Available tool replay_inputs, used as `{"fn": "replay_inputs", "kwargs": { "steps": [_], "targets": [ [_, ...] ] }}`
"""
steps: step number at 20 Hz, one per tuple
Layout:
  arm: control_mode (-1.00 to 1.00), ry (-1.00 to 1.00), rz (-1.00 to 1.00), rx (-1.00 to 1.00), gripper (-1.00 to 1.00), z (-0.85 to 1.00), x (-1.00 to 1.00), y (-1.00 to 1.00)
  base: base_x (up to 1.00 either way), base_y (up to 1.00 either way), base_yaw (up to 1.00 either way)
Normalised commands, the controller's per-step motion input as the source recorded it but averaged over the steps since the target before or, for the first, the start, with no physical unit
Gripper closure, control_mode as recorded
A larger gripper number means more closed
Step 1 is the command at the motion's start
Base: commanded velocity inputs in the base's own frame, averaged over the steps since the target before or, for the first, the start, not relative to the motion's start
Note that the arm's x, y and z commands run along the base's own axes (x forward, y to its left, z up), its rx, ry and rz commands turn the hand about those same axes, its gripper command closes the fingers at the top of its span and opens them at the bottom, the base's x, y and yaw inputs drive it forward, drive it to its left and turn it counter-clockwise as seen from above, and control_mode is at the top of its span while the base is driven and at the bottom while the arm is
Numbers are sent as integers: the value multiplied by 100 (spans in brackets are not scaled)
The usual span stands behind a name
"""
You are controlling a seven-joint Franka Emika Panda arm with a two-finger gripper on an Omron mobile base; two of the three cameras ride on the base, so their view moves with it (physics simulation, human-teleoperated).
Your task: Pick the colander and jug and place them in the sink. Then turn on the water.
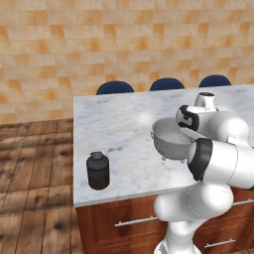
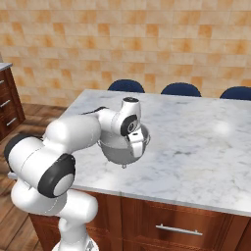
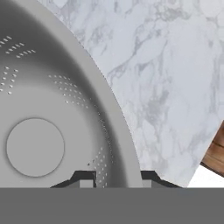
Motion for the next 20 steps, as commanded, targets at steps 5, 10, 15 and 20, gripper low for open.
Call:
{"fn": "replay_inputs", "kwargs": {
  "steps": [5,10,15,20],
  "targets": [
    [-100,0,0,1,100,28,0,-17,0,0,0],
    [-100,-6,0,7,100,64,-11,-13,0,0,0],
    [-100,-10,9,8,100,40,-8,-18,0,0,0],
    [-100,2,24,3,100,54,-14,-9,0,0,0]
  ]
}}
